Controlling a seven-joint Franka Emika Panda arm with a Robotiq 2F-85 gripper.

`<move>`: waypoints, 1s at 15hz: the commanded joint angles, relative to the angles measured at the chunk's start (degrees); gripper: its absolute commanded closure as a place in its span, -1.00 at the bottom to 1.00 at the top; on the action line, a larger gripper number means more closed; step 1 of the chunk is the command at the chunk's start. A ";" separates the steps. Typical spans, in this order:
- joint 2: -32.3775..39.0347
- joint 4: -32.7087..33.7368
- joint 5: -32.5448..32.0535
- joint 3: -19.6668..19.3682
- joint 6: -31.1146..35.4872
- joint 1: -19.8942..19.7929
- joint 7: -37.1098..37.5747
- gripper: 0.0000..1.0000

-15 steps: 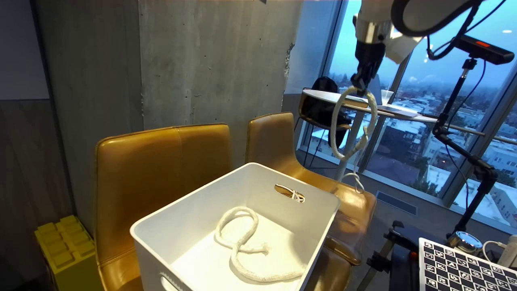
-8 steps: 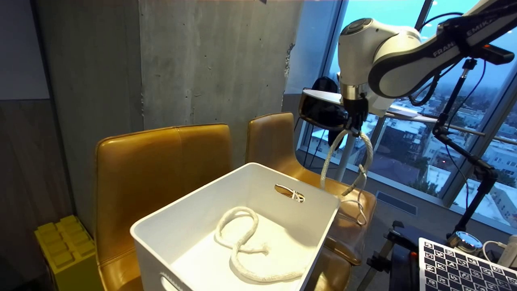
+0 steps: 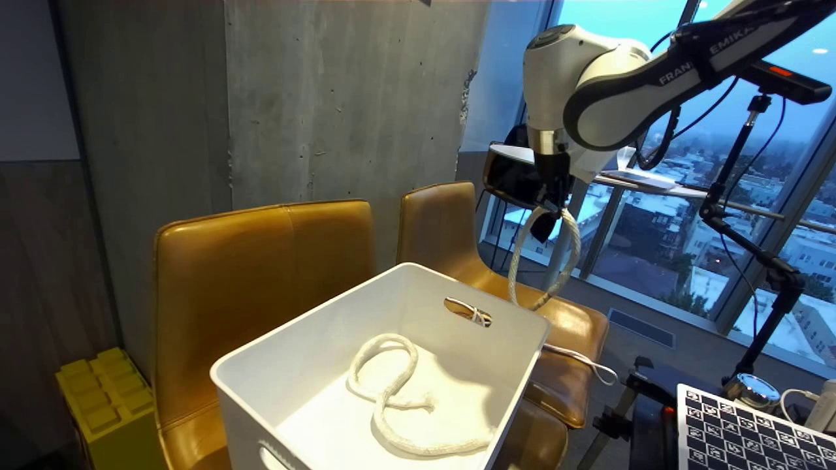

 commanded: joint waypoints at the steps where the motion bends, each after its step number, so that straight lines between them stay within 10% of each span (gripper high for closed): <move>1: 1.60 5.15 5.24 0.80 -3.55 0.25 -1.94 0.94; 15: -8.01 14.01 11.08 7.64 -17.04 14.29 4.06 0.94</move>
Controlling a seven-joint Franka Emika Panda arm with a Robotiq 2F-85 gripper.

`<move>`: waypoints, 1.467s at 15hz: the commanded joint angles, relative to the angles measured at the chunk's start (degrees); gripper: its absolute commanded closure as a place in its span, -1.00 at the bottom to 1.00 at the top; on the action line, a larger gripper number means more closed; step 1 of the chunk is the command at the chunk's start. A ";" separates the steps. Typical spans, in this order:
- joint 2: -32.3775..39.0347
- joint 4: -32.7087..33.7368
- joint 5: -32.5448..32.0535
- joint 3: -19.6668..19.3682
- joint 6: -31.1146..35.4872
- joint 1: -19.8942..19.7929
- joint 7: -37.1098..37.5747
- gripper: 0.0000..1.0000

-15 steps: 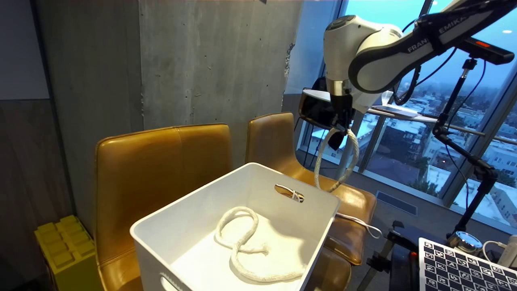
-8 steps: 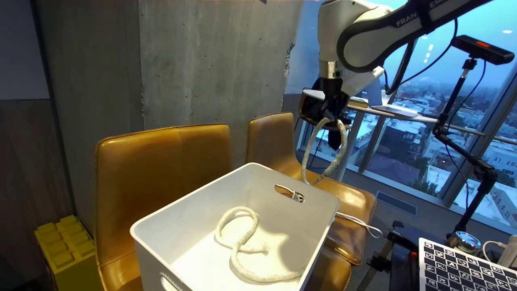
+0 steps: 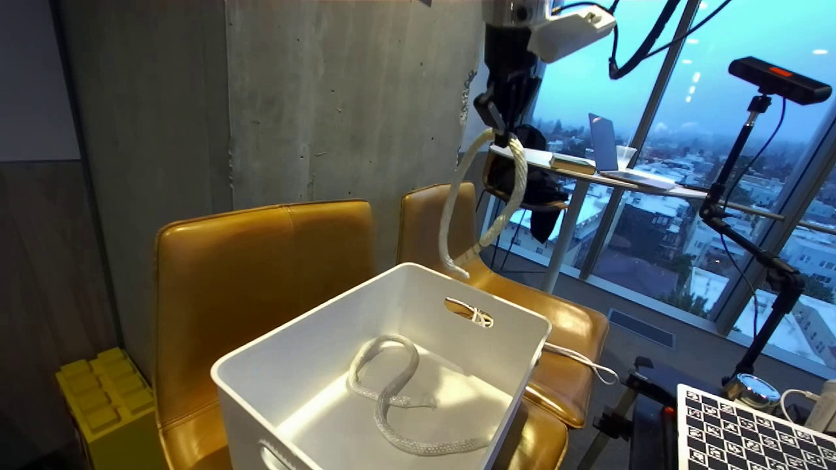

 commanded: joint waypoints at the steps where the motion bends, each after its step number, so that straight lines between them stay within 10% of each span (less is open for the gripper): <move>1: -3.33 0.53 1.38 3.56 -5.03 3.91 2.88 0.94; 14: -2.93 -7.54 6.30 7.93 -1.77 5.78 5.93 0.94; 15: -2.87 -8.42 6.43 7.75 -1.24 5.38 5.74 0.27; 22: -4.37 -16.49 7.17 6.00 5.06 1.23 4.19 -0.60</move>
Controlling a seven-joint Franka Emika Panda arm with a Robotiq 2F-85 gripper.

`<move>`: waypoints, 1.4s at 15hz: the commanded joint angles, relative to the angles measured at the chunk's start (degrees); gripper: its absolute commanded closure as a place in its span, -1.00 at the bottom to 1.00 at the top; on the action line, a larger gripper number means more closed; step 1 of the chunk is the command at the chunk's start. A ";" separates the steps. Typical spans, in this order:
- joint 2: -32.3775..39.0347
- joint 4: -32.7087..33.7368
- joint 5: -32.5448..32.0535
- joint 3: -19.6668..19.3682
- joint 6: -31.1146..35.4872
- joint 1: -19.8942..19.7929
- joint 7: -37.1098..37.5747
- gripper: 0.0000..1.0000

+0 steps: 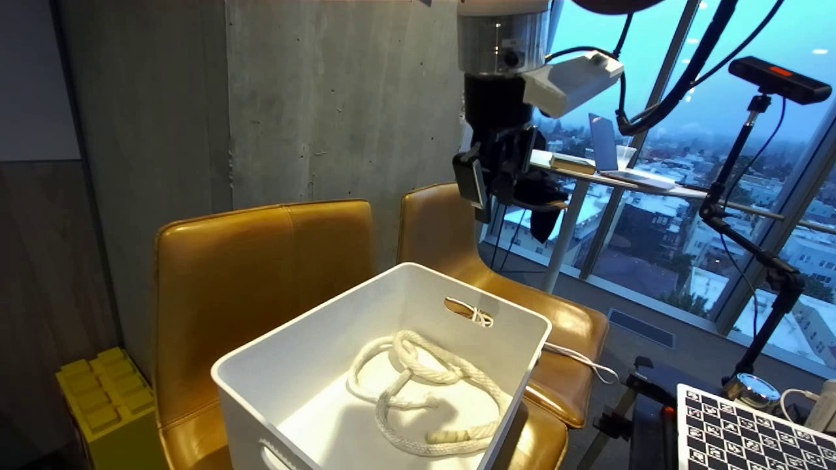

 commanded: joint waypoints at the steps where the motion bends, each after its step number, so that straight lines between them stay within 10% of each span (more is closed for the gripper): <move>1: -2.21 -5.40 1.58 -1.58 4.48 -2.48 -2.24 -0.73; 3: -2.29 -7.61 1.90 -2.98 7.28 -4.81 -4.14 -0.98; 13: 0.17 -13.81 7.74 -8.76 23.53 -15.77 -18.53 -1.00; 21: 13.56 -0.45 14.89 -9.24 28.96 -20.27 -25.96 -1.00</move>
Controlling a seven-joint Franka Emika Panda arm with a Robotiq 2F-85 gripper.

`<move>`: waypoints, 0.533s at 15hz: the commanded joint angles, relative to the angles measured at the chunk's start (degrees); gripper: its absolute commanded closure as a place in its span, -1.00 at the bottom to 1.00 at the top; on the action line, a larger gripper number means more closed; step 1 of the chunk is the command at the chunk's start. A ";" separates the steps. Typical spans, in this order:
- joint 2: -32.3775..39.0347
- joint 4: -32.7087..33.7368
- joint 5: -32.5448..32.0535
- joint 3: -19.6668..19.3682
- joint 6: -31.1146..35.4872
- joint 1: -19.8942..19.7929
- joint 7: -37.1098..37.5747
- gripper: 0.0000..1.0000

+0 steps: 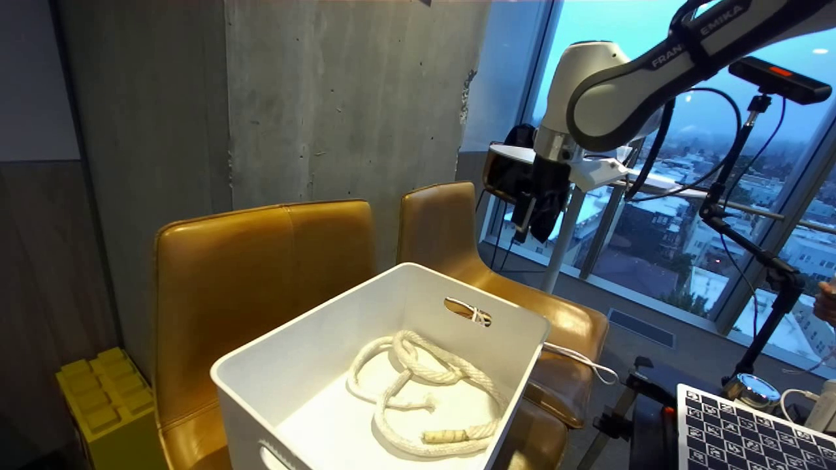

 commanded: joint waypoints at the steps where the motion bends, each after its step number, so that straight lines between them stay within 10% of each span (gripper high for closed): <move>1: 9.58 10.49 3.08 0.01 0.49 -1.11 -3.18 -1.00; 8: 28.58 30.76 2.53 0.02 -2.76 -1.48 -4.51 -1.00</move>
